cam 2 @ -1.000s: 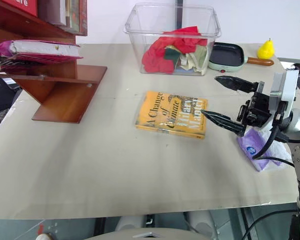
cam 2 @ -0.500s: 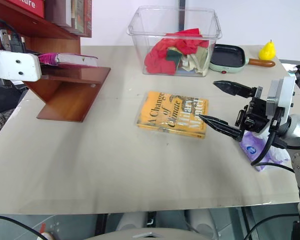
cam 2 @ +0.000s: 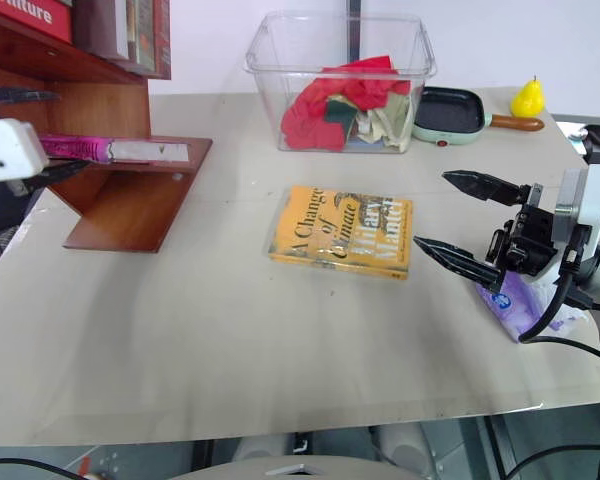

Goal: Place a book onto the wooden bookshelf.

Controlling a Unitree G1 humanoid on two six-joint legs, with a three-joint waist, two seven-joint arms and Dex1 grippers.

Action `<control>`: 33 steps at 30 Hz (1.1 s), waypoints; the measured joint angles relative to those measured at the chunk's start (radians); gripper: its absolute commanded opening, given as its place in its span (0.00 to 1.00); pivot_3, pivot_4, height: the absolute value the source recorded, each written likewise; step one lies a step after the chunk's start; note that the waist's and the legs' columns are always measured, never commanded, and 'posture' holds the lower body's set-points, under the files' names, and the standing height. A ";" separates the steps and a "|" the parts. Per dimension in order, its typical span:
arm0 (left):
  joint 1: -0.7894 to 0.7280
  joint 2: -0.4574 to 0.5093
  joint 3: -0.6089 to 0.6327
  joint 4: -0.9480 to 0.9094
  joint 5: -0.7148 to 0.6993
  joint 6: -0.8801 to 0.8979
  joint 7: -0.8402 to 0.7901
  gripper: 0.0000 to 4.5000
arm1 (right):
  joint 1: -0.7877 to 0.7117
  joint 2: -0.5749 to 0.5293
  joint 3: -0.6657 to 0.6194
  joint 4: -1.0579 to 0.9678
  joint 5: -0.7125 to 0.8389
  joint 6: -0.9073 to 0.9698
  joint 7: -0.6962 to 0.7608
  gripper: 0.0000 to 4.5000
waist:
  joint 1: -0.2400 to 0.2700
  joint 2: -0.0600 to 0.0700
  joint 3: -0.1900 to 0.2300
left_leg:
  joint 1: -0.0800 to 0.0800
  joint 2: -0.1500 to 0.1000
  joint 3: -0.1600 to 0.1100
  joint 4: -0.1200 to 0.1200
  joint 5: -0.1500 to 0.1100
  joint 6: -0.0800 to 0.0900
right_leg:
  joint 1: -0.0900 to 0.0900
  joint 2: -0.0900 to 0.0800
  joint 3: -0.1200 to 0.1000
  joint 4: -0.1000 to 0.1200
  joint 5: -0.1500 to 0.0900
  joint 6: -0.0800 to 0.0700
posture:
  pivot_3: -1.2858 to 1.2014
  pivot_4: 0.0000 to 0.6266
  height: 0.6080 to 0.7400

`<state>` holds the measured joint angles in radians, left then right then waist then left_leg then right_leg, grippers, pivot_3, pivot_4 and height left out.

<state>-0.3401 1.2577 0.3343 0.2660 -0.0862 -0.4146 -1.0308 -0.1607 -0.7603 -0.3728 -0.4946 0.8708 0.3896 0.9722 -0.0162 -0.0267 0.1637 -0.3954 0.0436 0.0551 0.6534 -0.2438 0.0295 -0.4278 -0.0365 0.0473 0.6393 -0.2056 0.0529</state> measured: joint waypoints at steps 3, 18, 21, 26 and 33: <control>0.139 -0.061 0.155 -0.205 -0.142 0.155 -0.031 0.92 | -0.024 0.000 0.012 0.004 0.002 0.002 0.001 1.00 | 0.002 -0.007 0.001 | -0.006 0.000 0.000 0.002 0.000 0.000 | -0.005 0.000 0.000 0.001 0.001 0.001 | 0.52 0.24 1.00; 0.062 -0.218 -0.001 -0.965 -0.855 1.034 0.419 0.92 | -0.087 -0.050 0.038 0.053 -0.003 0.052 0.002 1.00 | 0.003 -0.009 0.001 | -0.002 -0.003 -0.005 0.002 0.000 0.000 | -0.002 0.003 -0.001 0.003 0.001 0.001 | 0.52 0.24 1.00; 0.153 -0.340 -0.078 -0.962 -0.889 1.074 0.473 0.92 | 0.014 -0.070 0.006 0.017 -0.015 0.074 -0.011 1.00 | 0.003 -0.010 0.001 | -0.003 -0.003 -0.006 0.001 0.000 0.000 | -0.002 0.003 -0.001 0.002 0.001 0.000 | 0.52 0.24 1.00; 0.356 -0.470 -0.117 -0.887 -0.791 1.023 0.450 0.92 | 0.314 -0.050 -0.052 -0.030 -0.137 0.050 -0.035 1.00 | 0.007 -0.010 0.001 | -0.004 -0.004 -0.005 0.001 0.000 0.000 | -0.001 0.002 -0.001 0.001 -0.002 -0.003 | 0.52 0.24 1.00; 0.600 -0.491 -0.046 -0.757 -0.628 0.892 0.332 0.92 | 0.648 0.068 -0.109 -0.048 -0.280 -0.056 -0.042 1.00 | 0.004 -0.010 0.000 | -0.001 -0.004 -0.005 0.002 0.000 0.000 | -0.001 0.002 -0.001 0.001 -0.003 -0.001 | 0.52 0.24 1.00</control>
<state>0.2602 0.7670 0.2882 -0.4905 -0.7141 0.4770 -0.6984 0.4873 -0.6926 -0.4820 -0.5424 0.5912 0.3333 0.9305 -0.0118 -0.0364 0.1634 -0.3959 0.0397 0.0497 0.6555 -0.2436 0.0293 -0.4286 -0.0350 0.0463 0.6400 -0.2090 0.0519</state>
